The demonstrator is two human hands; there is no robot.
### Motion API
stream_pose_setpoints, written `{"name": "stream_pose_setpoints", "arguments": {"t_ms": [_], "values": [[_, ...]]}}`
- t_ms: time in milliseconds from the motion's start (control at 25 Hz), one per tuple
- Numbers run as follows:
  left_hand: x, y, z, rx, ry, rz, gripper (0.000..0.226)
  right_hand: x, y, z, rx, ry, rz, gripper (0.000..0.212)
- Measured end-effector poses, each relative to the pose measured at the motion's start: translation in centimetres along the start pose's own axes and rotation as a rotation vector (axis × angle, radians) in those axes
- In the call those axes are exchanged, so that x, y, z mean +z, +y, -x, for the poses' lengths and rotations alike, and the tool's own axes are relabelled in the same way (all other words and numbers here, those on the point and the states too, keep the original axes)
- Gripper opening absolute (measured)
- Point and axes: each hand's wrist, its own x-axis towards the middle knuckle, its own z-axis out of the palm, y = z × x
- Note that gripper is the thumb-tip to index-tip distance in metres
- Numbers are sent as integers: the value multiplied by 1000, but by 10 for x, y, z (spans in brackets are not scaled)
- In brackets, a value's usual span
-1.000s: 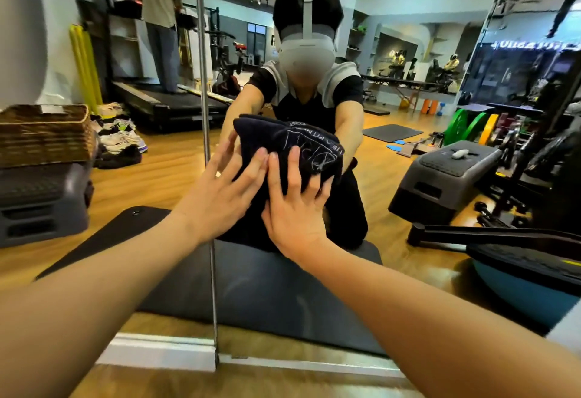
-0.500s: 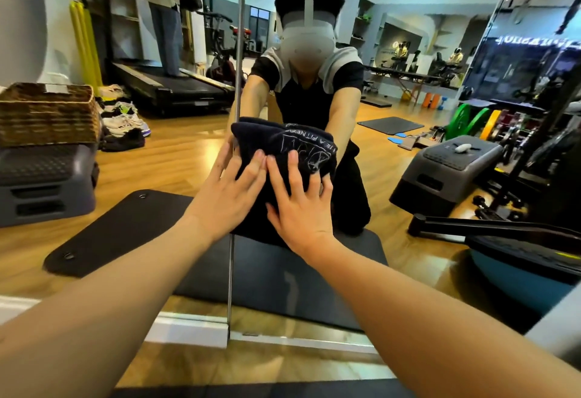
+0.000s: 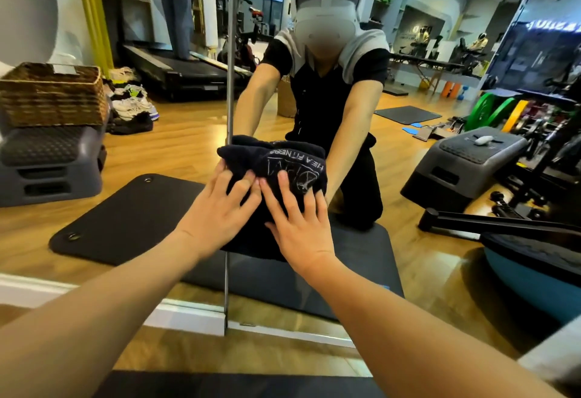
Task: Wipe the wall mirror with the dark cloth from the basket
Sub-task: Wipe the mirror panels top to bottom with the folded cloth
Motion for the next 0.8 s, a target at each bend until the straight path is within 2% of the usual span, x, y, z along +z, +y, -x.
{"name": "stream_pose_setpoints", "arguments": {"t_ms": [80,280,640,800], "values": [[0,4,-5,37,-1,-3,40,-2,17,4,-59,15,3,76],[-5,50,-38,105,-17,25,22,-9,71,33,-88,28,34,73],[7,167,-100,140,32,125,24,-30,190,109,-117,-15,73,77],[10,226,-139,175,123,152,28,-43,250,150,-112,-64,100,82]]}}
